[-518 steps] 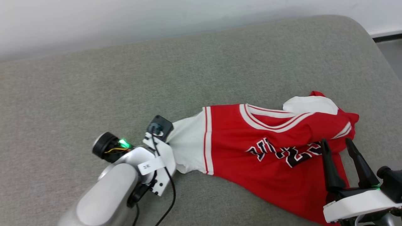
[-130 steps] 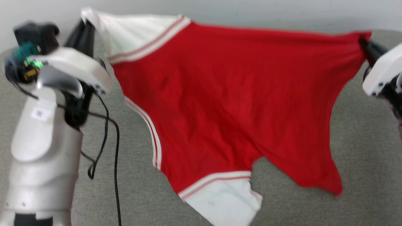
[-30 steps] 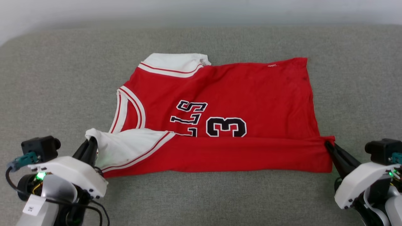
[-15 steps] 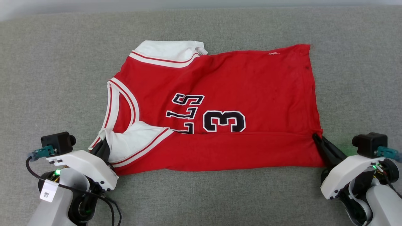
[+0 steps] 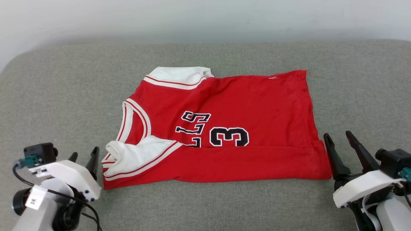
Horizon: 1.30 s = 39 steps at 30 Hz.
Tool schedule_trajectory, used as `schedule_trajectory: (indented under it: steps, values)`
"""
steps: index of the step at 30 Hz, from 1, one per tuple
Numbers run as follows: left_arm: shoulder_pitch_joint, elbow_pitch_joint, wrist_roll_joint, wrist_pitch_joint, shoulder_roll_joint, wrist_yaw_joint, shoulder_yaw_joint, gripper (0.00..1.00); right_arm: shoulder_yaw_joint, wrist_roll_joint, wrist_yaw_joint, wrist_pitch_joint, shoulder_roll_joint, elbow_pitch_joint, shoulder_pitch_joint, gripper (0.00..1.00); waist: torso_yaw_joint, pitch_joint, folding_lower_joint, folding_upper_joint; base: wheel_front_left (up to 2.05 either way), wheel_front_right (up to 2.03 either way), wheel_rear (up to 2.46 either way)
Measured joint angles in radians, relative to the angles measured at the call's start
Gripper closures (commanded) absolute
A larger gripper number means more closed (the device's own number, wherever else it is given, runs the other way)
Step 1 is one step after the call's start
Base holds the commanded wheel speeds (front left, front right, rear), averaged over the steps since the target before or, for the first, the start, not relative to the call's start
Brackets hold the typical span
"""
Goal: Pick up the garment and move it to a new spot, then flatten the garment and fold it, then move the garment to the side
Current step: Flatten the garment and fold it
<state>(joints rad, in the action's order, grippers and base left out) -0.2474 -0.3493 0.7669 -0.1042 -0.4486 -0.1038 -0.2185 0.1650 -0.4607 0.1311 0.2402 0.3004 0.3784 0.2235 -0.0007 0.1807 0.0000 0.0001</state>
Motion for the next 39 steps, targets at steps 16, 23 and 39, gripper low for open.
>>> schedule_trajectory:
  steps: [16,23,39]
  values:
    - [0.058,0.248,0.210,-0.524,-0.153,-0.025,-0.005,0.00,-0.103,0.083,0.000,-0.101,-0.105,-0.177,-0.100,0.00,-0.023,-0.010,0.0000,0.0000,0.00,0.00,0.00]
    - [0.042,0.240,0.207,-0.545,-0.128,-0.039,-0.038,0.00,-0.103,0.067,0.000,-0.123,-0.107,-0.180,-0.091,0.00,-0.037,0.043,0.0000,0.0000,0.00,0.00,0.00]
    - [0.008,0.152,0.222,-0.515,-0.080,0.009,-0.059,1.00,-0.121,0.013,0.000,-0.167,-0.080,-0.176,-0.092,0.00,-0.059,0.078,-0.0001,-0.0001,0.00,0.00,0.00]
